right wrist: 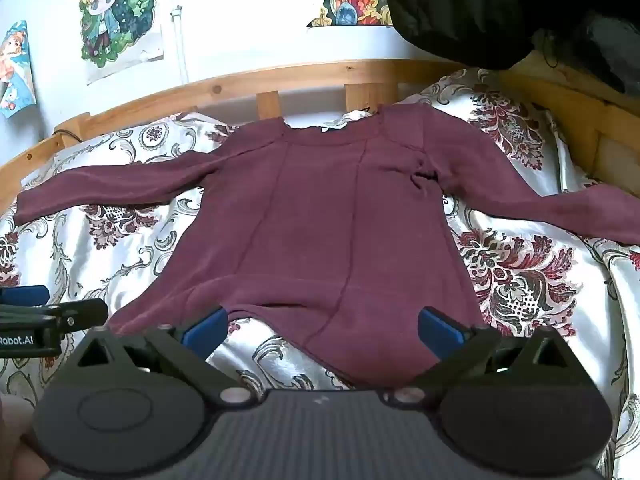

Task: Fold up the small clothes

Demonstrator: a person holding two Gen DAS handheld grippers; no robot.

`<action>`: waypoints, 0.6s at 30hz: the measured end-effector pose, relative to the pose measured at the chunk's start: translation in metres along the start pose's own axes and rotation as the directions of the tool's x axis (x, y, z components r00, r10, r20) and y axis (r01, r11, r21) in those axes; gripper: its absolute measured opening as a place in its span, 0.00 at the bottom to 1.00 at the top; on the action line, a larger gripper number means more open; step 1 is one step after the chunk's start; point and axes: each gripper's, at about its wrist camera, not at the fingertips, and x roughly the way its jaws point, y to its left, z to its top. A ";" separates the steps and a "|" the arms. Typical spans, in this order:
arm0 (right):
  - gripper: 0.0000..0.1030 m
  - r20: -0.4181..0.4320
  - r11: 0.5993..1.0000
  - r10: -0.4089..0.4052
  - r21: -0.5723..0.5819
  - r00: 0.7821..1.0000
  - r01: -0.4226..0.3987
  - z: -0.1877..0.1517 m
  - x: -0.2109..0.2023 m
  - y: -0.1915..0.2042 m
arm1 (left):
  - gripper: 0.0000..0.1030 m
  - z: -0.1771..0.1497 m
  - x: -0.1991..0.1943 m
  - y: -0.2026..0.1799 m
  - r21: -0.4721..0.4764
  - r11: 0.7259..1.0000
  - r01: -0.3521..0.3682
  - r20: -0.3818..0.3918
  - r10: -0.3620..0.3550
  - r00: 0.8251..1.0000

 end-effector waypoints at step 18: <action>1.00 -0.009 1.000 0.002 0.012 1.000 -0.001 -0.002 0.003 -0.001 | 0.99 -0.001 0.000 -0.002 0.007 1.000 0.002 -0.002 -0.002 1.000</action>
